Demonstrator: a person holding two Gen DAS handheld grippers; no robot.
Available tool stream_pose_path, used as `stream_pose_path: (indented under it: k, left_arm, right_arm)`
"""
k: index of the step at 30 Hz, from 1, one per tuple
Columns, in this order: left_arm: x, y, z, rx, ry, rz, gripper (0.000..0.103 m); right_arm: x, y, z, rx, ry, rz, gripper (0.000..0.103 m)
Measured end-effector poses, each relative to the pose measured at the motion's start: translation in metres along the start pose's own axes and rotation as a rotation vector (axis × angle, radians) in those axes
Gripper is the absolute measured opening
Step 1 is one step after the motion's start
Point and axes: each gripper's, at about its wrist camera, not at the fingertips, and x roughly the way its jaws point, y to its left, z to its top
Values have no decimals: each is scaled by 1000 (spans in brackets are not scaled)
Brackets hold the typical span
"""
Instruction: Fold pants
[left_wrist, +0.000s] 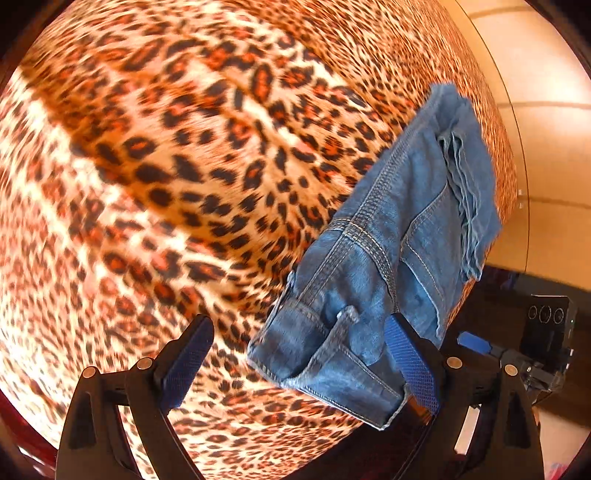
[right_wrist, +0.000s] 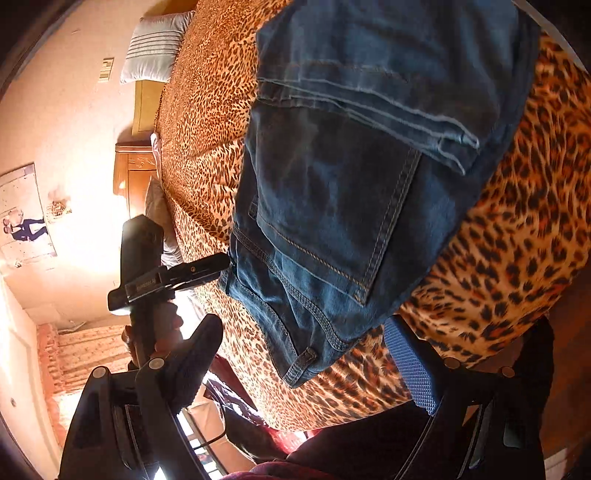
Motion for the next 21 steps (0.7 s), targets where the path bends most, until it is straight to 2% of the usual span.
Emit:
stream_pose_path:
  k: [4, 6, 9, 12, 16, 17, 19, 21]
  left_arm:
    - [-16, 21, -61, -290, -184, -150, 94]
    - [-15, 29, -91, -437, -244, -221, 94]
    - [-8, 33, -133, -634, -339, -272, 94]
    - [7, 22, -175, -824, -467, -326, 94]
    - [38, -7, -228, -1101, -644, -382, 94]
    - [50, -18, -241, -1180, -683, -431, 94]
    - [73, -41, -255, -1271, -749, -531, 94]
    - [94, -62, -260, -1318, -775, -541, 94]
  right_arm:
    - [-6, 26, 34, -135, 56, -50, 91]
    - [1, 46, 49, -232, 126, -81, 91]
    - [19, 85, 72, -410, 269, -109, 91]
    - [43, 123, 87, -668, 440, -155, 91]
    - [83, 162, 88, -1109, 637, -246, 91]
    - [93, 165, 87, -1201, 673, -279, 91]
    - [112, 173, 83, -1343, 737, -338, 91]
    - [127, 180, 76, -1462, 811, -336, 91]
